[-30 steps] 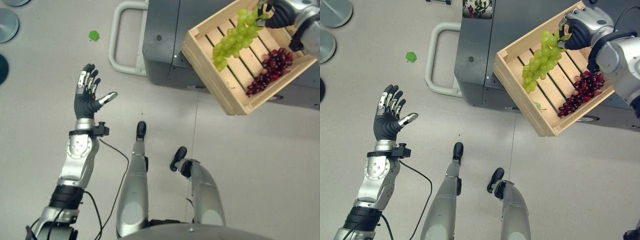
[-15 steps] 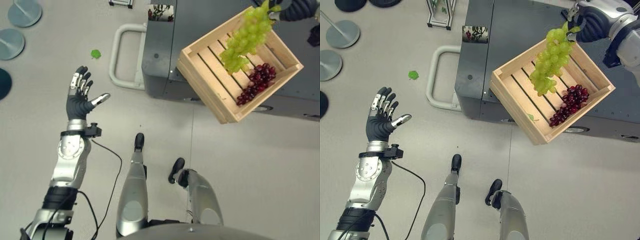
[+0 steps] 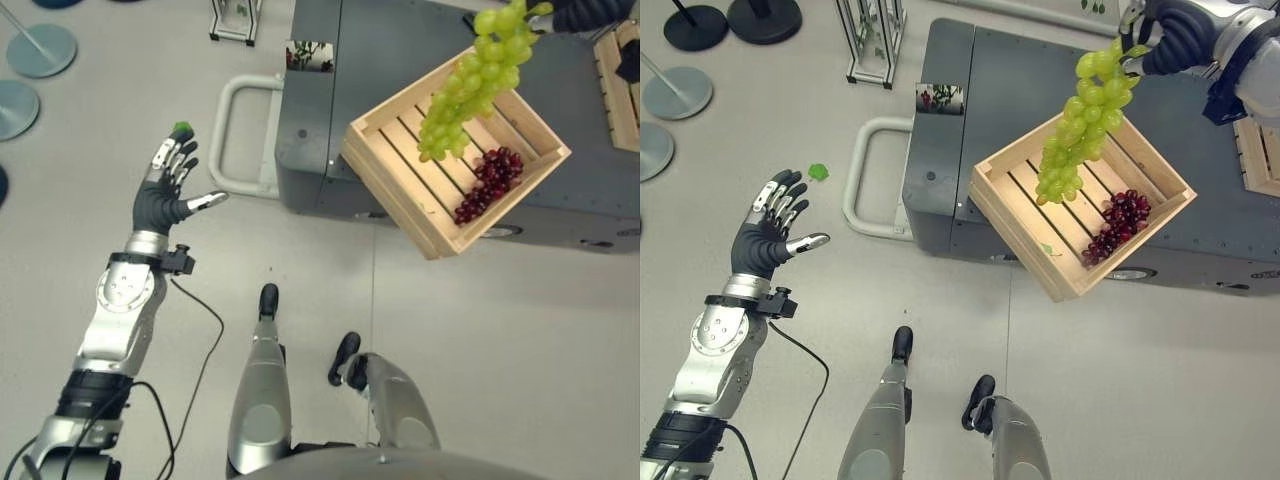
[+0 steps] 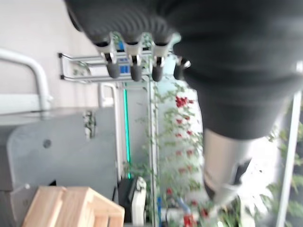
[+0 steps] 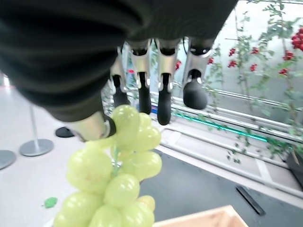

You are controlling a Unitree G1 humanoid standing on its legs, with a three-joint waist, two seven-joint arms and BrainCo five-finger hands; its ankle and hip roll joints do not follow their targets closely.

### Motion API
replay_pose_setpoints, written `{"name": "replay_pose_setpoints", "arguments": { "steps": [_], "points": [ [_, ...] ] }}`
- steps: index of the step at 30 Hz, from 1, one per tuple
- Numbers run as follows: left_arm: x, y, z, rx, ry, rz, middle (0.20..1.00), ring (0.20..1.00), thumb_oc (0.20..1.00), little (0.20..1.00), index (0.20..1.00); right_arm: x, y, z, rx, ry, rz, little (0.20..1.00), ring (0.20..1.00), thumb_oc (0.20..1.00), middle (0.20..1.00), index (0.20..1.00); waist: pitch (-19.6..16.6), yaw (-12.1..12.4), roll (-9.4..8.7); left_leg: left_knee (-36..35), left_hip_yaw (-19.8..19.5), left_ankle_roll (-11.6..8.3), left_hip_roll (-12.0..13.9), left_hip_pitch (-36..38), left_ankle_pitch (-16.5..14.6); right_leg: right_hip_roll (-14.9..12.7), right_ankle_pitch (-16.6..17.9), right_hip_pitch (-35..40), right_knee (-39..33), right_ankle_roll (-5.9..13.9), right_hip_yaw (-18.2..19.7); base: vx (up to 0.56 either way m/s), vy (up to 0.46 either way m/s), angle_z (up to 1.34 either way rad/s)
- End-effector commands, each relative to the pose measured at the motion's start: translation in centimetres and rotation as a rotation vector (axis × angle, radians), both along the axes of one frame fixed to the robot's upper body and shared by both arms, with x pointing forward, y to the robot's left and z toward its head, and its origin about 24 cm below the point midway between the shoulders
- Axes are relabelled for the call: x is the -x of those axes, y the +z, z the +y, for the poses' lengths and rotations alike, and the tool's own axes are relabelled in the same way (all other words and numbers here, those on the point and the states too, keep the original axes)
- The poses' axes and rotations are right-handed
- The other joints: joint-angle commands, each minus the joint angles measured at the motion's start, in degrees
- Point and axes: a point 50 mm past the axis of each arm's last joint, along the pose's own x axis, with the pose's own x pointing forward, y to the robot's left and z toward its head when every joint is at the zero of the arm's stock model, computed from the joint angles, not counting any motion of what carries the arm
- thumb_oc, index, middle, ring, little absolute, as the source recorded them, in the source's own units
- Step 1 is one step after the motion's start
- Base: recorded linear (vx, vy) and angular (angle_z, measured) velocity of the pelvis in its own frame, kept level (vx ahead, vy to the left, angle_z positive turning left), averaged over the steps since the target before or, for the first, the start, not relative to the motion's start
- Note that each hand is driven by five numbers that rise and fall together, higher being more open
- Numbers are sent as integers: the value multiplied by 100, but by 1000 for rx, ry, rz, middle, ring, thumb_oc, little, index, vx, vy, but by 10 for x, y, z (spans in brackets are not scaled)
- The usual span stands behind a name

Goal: Pick up the fruits from the basket on one side to the basket on the other side

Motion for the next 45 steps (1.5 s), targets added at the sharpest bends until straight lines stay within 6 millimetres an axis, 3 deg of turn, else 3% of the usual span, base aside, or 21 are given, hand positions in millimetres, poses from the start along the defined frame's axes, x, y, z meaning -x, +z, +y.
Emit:
{"name": "replay_pose_setpoints", "arguments": {
  "steps": [1,6,9,10,11,12,13,15,17,18,19,25,33,39,45],
  "points": [
    [4,16,-14,-63,-114,-42,1000,1000,1000,1000,1000,8,17,11,-32,64,-53,200,200,200,200,200,-703,-246,-280,934,201,124,-260,342,-1457,33,971,443,-1465,501,-3,0,0,0],
    [-3,30,-36,-113,-225,-66,1000,1000,1000,1000,1000,7,16,26,-23,122,-38,200,200,200,200,200,-791,-315,-304,945,215,132,-253,360,-1461,41,1012,474,-1517,508,20,0,0,0],
    [-7,40,-69,-124,-384,-70,1000,1000,1000,1000,1000,6,15,38,-29,173,-37,200,200,200,200,200,-842,-358,-327,972,222,139,-246,340,-1469,51,1040,468,-1549,516,36,0,0,0],
    [-8,41,-69,-125,-385,-71,1000,1000,1000,1000,1000,7,16,37,-29,171,-38,200,200,200,200,200,-847,-359,-332,958,219,145,-256,322,-1438,43,1062,453,-1561,515,30,0,0,0],
    [-9,48,-86,-141,-456,-86,1000,1000,1000,1000,1000,6,15,45,-23,198,-32,200,200,200,200,200,-857,-400,-332,984,215,151,-254,299,-1437,41,1070,430,-1550,519,42,0,0,0],
    [-9,48,-87,-142,-457,-86,1000,1000,1000,1000,1000,7,15,44,-24,196,-33,200,200,200,200,200,-853,-391,-332,986,212,151,-255,294,-1437,40,1069,427,-1549,519,39,0,0,0],
    [-9,53,-103,-147,-524,-99,1000,1000,1000,1000,1000,6,15,49,-31,213,-33,200,200,200,200,200,-856,-411,-347,1007,205,151,-247,286,-1440,45,1062,427,-1536,522,50,0,0,0],
    [-8,55,-111,-144,-553,-105,1000,1000,1000,1000,1000,6,16,52,-27,221,-36,200,200,200,200,200,-859,-424,-364,1013,203,152,-242,282,-1439,46,1054,423,-1521,520,50,0,0,0],
    [-9,57,-117,-129,-572,-110,1000,1000,1000,1000,1000,7,16,54,-22,231,-36,200,200,200,200,200,-845,-423,-364,1026,197,153,-241,277,-1445,47,1042,410,-1494,518,59,0,0,0],
    [-8,54,-137,-30,-644,-88,1000,1000,1000,1000,1000,10,16,65,-14,282,-43,200,200,200,200,200,-833,-449,-390,1032,190,156,-240,274,-1451,41,1026,400,-1468,516,56,0,0,0],
    [-6,54,-143,-12,-667,-87,1000,1000,1000,1000,1000,12,17,67,-19,295,-48,200,200,200,200,200,-832,-450,-381,1038,191,158,-236,265,-1452,35,1019,392,-1462,517,45,0,0,0],
    [-1,63,-174,7,-768,-109,1000,1000,1000,1000,1000,15,17,76,-24,343,-45,200,200,200,200,200,-815,-468,-381,1038,160,156,-241,240,-1441,24,994,378,-1437,515,12,0,0,0],
    [0,62,-186,42,-798,-96,1000,1000,1000,1000,1000,23,16,90,-9,417,-50,200,200,200,200,200,-847,-488,-386,1049,146,163,-251,236,-1461,26,989,371,-1445,499,29,0,0,0],
    [-1,61,-184,59,-780,-94,1000,1000,1000,1000,1000,38,14,105,31,506,-65,200,200,200,200,200,-871,-495,-400,1060,129,162,-251,228,-1460,22,990,375,-1460,491,29,0,0,0],
    [3,60,-183,63,-794,-93,1000,1000,1000,1000,1000,42,11,107,30,535,-60,200,200,200,200,200,-900,-496,-404,1054,123,154,-245,225,-1453,29,992,386,-1491,485,26,0,0,0]
  ]
}}
